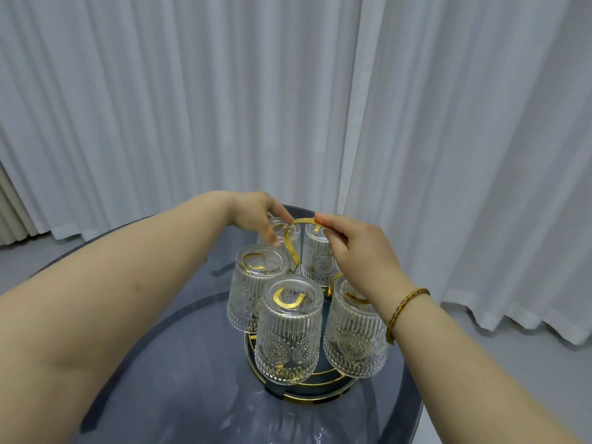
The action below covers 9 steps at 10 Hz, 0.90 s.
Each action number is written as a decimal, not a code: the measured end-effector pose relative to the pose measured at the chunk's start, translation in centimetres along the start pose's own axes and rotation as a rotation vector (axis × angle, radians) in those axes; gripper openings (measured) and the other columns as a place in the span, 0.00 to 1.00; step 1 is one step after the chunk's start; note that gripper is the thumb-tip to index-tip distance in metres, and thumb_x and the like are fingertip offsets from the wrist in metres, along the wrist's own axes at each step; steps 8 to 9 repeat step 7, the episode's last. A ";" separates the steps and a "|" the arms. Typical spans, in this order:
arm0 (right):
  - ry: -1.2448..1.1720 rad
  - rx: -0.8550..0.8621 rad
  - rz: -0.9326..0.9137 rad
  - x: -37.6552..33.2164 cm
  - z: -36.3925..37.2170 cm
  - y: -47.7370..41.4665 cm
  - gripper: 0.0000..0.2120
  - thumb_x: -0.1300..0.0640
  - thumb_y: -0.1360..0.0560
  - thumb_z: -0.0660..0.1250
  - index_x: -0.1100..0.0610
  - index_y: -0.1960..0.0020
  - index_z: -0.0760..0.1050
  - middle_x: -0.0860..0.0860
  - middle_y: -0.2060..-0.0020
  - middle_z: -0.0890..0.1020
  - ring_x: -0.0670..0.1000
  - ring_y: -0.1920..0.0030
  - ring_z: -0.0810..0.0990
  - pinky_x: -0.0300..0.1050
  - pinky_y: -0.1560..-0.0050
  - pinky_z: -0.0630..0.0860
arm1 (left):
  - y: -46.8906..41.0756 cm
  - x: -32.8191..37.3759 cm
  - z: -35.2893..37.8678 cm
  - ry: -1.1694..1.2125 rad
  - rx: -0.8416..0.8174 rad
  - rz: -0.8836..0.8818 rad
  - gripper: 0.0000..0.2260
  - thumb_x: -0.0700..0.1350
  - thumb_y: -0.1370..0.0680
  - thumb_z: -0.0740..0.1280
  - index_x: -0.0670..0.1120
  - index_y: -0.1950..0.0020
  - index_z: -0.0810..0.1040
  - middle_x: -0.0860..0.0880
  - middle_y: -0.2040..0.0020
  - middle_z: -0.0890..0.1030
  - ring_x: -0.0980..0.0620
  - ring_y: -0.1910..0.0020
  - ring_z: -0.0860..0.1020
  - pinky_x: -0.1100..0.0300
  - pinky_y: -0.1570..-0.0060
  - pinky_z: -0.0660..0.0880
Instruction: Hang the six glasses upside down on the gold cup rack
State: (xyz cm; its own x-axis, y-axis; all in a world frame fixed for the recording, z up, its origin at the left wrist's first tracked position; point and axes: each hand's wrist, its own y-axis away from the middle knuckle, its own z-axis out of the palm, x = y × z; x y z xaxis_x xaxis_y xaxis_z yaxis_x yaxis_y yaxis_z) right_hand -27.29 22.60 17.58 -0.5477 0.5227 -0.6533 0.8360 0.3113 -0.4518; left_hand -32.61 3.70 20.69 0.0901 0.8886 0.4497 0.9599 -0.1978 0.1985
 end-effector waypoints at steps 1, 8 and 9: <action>0.001 0.000 0.000 0.0 0.0 0.1 0.15 0.61 0.25 0.58 0.54 0.40 0.72 0.57 0.48 0.81 0.49 0.60 0.71 0.39 0.60 0.66 | 0.3 0.0 -0.1 0.059 0.006 0.009 0.23 0.38 0.30 0.71 0.49 0.37 0.71 0.46 0.33 0.70 0.48 0.32 0.65 0.56 0.35 0.59; 0.144 0.284 -0.007 -1.9 -0.2 5.8 0.16 0.67 0.27 0.56 0.64 0.40 0.70 0.60 0.40 0.75 0.59 0.35 0.66 0.42 0.35 0.55 | 16.1 -3.9 6.6 0.178 0.728 -0.148 0.06 0.41 0.26 0.65 0.46 0.53 0.80 0.49 0.55 0.80 0.51 0.56 0.75 0.61 0.53 0.68; 0.144 0.284 -0.007 -1.9 -0.2 5.8 0.16 0.67 0.27 0.56 0.64 0.40 0.70 0.60 0.40 0.75 0.59 0.35 0.66 0.42 0.35 0.55 | 16.1 -3.9 6.6 0.178 0.728 -0.148 0.06 0.41 0.26 0.65 0.46 0.53 0.80 0.49 0.55 0.80 0.51 0.56 0.75 0.61 0.53 0.68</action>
